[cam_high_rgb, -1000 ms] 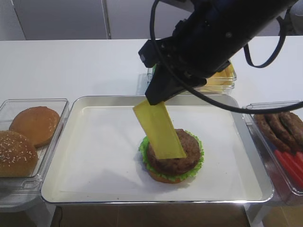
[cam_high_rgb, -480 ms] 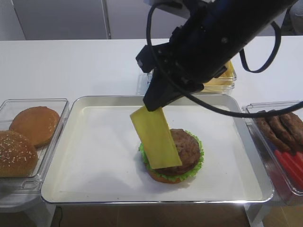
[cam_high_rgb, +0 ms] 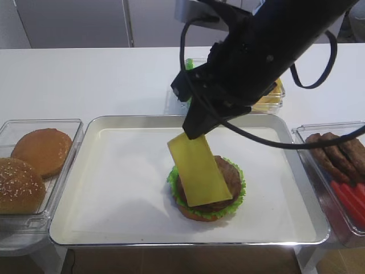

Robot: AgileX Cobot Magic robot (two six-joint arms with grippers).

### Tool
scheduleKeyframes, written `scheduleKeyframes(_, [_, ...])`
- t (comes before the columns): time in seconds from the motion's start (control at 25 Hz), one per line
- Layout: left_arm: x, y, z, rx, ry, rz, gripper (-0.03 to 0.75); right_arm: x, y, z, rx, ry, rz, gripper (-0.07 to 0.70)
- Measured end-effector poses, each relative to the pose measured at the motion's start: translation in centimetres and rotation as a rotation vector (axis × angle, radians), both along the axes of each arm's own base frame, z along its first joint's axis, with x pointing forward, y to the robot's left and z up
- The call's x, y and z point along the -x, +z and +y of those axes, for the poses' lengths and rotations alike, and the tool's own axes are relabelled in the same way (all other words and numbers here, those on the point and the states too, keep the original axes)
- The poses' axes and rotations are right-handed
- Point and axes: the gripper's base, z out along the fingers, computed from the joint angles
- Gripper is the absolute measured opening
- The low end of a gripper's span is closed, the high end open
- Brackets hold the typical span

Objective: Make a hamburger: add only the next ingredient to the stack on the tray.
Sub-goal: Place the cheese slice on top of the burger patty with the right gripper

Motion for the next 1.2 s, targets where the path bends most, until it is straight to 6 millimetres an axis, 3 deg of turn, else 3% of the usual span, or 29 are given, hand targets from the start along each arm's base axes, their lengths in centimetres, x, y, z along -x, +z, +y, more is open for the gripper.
scheduleKeyframes(0.72, [0.0, 0.0, 0.0, 0.0, 0.0, 0.0, 0.356, -0.8, -0.6, -1.1, 0.147, -0.009, -0.101, 0.039])
scheduleKeyframes(1.2, [0.0, 0.0, 0.0, 0.0, 0.0, 0.0, 0.356, -1.9, -2.8, -0.6, 0.198, -0.007, -0.056, 0.039])
